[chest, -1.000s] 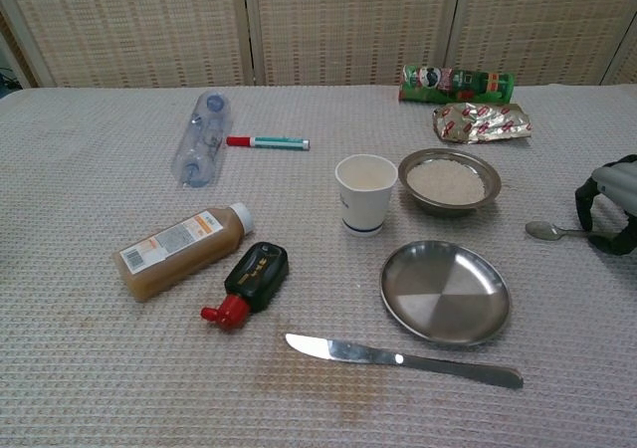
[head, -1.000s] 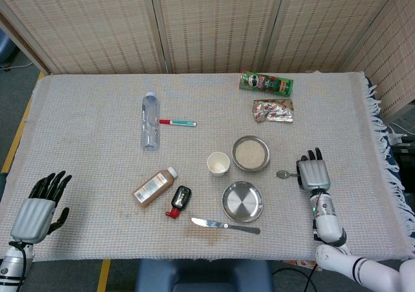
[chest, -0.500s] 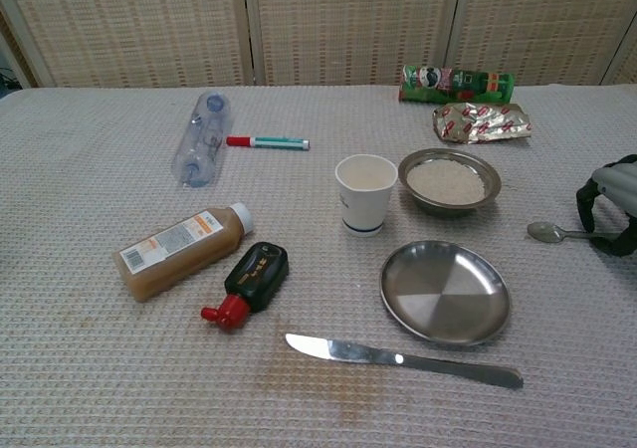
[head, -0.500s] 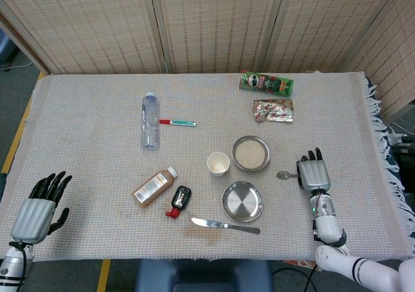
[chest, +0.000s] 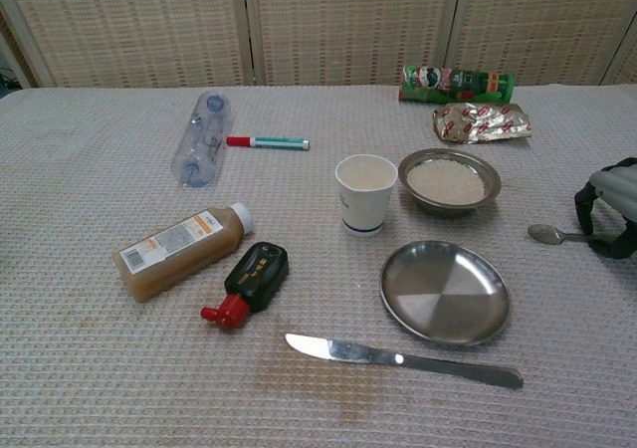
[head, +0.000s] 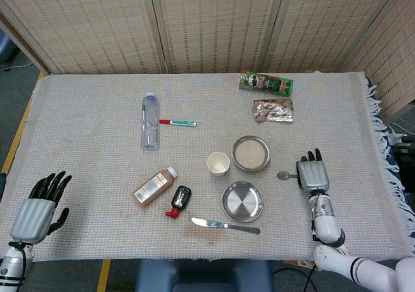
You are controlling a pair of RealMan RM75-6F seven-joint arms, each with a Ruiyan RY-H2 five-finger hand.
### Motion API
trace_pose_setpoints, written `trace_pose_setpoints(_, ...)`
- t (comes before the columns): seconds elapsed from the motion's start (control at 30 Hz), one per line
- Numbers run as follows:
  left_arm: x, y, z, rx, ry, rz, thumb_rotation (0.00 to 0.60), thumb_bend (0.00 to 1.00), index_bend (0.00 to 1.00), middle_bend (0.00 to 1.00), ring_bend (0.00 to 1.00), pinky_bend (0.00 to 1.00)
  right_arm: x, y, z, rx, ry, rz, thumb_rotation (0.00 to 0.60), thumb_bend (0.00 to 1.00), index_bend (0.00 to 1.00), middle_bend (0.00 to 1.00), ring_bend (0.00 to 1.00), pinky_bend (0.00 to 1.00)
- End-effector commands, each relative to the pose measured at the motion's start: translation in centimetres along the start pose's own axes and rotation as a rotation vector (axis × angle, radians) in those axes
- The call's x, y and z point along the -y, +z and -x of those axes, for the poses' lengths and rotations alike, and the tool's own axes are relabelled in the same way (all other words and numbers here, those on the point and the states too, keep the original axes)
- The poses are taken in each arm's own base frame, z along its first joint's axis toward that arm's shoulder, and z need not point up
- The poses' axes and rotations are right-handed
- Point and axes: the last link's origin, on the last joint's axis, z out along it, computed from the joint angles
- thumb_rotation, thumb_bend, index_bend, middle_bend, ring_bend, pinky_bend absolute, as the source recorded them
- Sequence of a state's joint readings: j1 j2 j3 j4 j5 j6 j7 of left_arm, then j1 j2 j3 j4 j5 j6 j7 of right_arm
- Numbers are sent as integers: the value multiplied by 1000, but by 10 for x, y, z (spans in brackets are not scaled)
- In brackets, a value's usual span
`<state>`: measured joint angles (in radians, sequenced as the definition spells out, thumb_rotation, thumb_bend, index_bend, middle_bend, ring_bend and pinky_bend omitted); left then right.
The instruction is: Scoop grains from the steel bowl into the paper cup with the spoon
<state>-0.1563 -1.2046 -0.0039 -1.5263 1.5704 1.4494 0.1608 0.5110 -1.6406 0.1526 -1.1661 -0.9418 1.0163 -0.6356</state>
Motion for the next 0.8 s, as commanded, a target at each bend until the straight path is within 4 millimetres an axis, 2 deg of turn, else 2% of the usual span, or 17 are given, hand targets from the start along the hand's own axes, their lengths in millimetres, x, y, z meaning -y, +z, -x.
trace_pose_setpoints(0.03, 0, 0, 0, 0, 0, 0, 600, 432, 0, 0, 0, 120, 0, 0, 0, -2, 0, -1, 600, 315, 550, 316, 105, 19)
trace_pose_setpoints(0.27, 0, 0, 0, 2, -1, 2, 600, 432, 0, 0, 0, 119, 2, -1, -2, -18, -18, -3, 600, 321, 604, 427, 225, 60)
trace_pose_setpoints(0.67, 0, 0, -1, 3, -6, 4, 600, 433, 0, 0, 0, 119, 7, -1, -6, -38, -41, -8, 600, 323, 603, 439, 225, 60)
trace_pose_setpoints(0.8, 0, 0, 0, 5, -6, 4, 600, 433, 0, 0, 0, 120, 9, -3, -11, -54, -56, -16, 600, 325, 636, 447, 232, 60)
